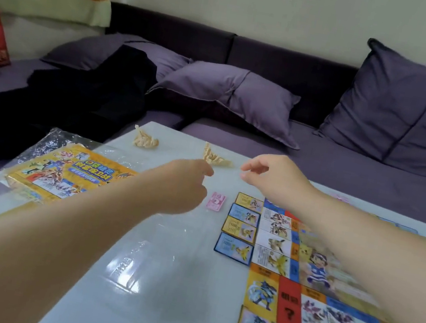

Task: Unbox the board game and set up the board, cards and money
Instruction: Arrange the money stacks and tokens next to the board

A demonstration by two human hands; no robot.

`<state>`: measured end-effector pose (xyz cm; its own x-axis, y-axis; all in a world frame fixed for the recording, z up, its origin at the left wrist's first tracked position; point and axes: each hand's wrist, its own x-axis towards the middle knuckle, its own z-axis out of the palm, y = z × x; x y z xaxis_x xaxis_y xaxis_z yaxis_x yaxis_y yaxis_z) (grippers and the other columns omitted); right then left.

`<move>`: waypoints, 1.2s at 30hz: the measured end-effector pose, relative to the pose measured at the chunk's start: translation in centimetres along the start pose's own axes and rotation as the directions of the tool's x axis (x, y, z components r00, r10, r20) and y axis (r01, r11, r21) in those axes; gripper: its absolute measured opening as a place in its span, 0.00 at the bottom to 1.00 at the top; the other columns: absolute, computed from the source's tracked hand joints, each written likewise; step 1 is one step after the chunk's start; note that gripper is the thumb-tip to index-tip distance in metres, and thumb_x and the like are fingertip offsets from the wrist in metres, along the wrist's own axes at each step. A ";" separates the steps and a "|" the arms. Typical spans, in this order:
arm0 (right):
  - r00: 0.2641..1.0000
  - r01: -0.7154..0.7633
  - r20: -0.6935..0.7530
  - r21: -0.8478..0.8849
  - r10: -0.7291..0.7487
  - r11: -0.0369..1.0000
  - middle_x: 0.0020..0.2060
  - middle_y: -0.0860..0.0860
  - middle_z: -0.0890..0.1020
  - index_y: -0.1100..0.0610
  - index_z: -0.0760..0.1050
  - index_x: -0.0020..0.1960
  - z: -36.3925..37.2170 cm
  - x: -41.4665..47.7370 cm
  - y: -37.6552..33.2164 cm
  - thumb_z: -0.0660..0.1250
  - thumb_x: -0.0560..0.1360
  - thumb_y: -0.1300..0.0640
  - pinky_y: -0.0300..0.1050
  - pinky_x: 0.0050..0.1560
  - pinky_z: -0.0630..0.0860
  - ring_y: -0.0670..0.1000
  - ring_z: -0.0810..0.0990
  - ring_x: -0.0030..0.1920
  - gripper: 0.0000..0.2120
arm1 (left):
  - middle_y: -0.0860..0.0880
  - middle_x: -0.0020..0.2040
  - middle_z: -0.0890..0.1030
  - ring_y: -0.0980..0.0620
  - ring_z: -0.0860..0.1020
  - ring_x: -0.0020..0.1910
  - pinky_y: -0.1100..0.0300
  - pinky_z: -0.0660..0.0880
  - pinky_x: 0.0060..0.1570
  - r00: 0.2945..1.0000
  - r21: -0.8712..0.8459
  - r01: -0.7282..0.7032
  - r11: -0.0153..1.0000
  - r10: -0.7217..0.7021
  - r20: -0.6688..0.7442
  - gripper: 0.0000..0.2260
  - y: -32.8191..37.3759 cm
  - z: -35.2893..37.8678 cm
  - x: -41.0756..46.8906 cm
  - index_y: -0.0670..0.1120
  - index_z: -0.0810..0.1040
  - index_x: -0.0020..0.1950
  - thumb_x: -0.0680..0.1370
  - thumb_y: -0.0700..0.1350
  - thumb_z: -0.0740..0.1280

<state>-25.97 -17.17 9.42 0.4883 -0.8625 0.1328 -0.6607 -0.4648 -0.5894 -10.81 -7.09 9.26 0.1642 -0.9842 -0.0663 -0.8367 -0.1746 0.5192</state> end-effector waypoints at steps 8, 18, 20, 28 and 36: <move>0.998 0.042 0.049 0.072 -0.046 0.996 0.57 0.40 0.77 0.46 0.71 0.66 -6.8 -15.8 -2.1 0.69 0.73 0.47 0.35 0.54 0.69 0.40 0.75 0.54 0.23 | 0.44 0.30 0.81 0.52 0.73 0.27 0.61 0.74 0.31 0.934 -0.934 0.357 0.016 -0.016 0.357 0.16 8.6 3.5 -9.0 0.44 0.69 0.65 0.78 0.32 0.58; 0.995 0.102 -0.003 -0.178 -0.104 0.979 0.61 0.46 0.72 0.55 0.63 0.72 -10.1 -30.2 0.2 0.77 0.65 0.47 0.44 0.63 0.69 0.47 0.71 0.61 0.41 | 0.45 0.43 0.79 0.51 0.78 0.38 0.59 0.77 0.33 0.844 -0.867 0.391 0.309 0.256 0.472 0.09 18.3 9.0 -17.3 0.43 0.75 0.53 0.81 0.37 0.56; 0.989 0.105 -0.085 -0.168 -0.120 0.980 0.58 0.48 0.76 0.57 0.68 0.67 -11.2 -31.8 0.9 0.77 0.66 0.49 0.45 0.58 0.70 0.48 0.73 0.58 0.34 | 0.44 0.43 0.80 0.50 0.79 0.39 0.58 0.79 0.34 0.842 -0.855 0.365 0.368 0.262 0.472 0.10 20.1 9.4 -18.2 0.42 0.76 0.51 0.81 0.38 0.56; 0.957 0.091 -0.259 -0.168 -0.133 0.982 0.48 0.43 0.77 0.56 0.74 0.60 -15.2 -35.7 4.5 0.75 0.67 0.53 0.40 0.51 0.69 0.44 0.73 0.48 0.23 | 0.44 0.44 0.80 0.49 0.78 0.41 0.56 0.76 0.43 0.792 -0.835 0.349 0.426 0.342 0.506 0.09 25.9 11.8 -20.2 0.40 0.75 0.56 0.80 0.37 0.58; 0.985 0.000 -0.171 0.100 0.018 0.995 0.55 0.39 0.76 0.49 0.70 0.69 -16.9 -40.0 8.1 0.70 0.74 0.58 0.28 0.57 0.66 0.35 0.74 0.53 0.25 | 0.50 0.32 0.72 0.56 0.68 0.27 0.67 0.67 0.27 0.704 -0.737 0.246 0.629 0.407 0.582 0.07 27.5 14.8 -20.7 0.45 0.74 0.46 0.80 0.36 0.58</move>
<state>-60.44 10.17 12.83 0.3718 -0.8921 0.2568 -0.6006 -0.4421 -0.6662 -44.95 8.05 12.34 -0.5293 -0.7812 -0.3311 -0.1009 -0.3295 0.9387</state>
